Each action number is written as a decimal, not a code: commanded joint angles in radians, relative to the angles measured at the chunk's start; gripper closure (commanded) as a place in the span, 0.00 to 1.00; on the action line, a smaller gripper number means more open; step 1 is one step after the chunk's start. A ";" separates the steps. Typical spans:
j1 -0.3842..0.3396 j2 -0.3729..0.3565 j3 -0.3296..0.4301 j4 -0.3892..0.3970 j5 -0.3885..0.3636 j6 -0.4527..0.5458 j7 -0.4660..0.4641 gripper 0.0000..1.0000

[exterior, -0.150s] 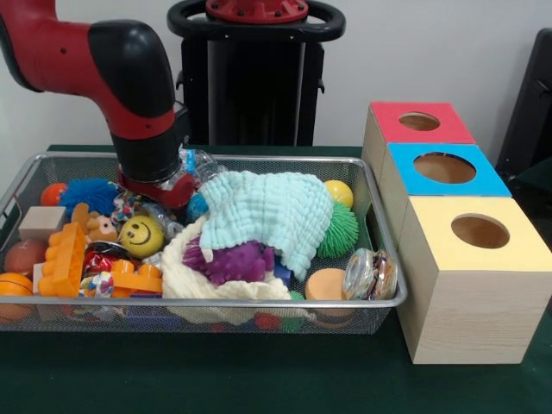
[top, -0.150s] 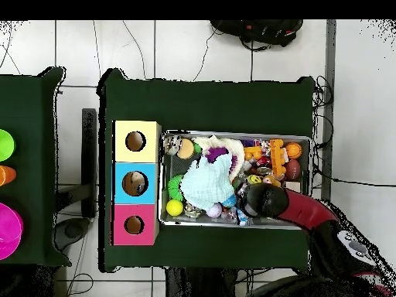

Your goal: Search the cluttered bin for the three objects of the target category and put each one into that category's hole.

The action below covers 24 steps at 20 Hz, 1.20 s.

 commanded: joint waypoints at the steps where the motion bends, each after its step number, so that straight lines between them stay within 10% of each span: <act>1: 0.064 0.178 0.063 -0.113 -0.063 -0.003 -0.046 0.00; 12: 0.098 0.087 0.100 -0.218 0.023 0.287 -0.092 0.00; 24: 0.083 0.026 0.237 -0.348 -0.102 0.547 -0.479 0.00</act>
